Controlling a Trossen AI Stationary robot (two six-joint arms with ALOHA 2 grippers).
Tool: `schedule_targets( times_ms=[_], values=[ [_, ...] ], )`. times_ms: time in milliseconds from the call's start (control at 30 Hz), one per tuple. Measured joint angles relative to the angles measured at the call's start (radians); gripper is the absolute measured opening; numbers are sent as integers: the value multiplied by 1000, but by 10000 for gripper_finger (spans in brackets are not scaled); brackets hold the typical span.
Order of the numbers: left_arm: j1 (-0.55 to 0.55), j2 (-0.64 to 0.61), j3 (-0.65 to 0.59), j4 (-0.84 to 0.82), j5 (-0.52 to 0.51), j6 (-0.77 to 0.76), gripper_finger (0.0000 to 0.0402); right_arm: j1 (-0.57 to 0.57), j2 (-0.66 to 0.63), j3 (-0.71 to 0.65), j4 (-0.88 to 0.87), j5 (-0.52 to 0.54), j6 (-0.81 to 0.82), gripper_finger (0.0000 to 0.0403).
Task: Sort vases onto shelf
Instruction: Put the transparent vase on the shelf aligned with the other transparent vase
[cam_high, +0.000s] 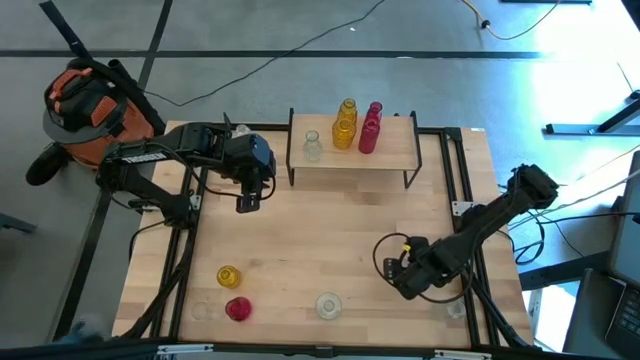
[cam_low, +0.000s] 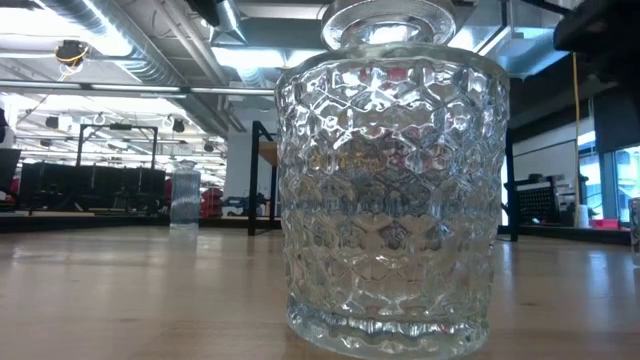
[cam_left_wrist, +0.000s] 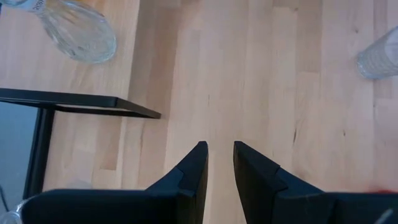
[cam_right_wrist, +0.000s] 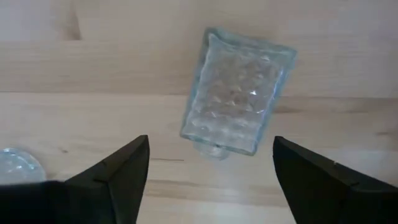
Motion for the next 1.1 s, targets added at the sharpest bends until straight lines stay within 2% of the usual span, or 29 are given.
schedule_targets(
  times_ms=[267,467,633,733,900,1000,1100],
  values=[
    [0,0,0,-8,2,0,69,-6,113,-2,17,-39,-7,255],
    [0,0,0,-8,2,1,69,-30,165,-76,180,-65,-21,239],
    [-5,0,0,-22,4,1,69,-45,152,-101,224,-32,-29,207],
    [-17,0,0,-29,6,0,69,-56,138,-101,233,7,-65,206],
    [-38,0,0,-30,4,0,69,-81,82,-83,284,6,-165,206],
    [-45,0,0,-25,0,0,69,-113,42,-83,382,-67,-288,206],
    [-47,0,0,-9,-1,0,69,-170,3,-82,452,-271,-461,206]
  ],
)
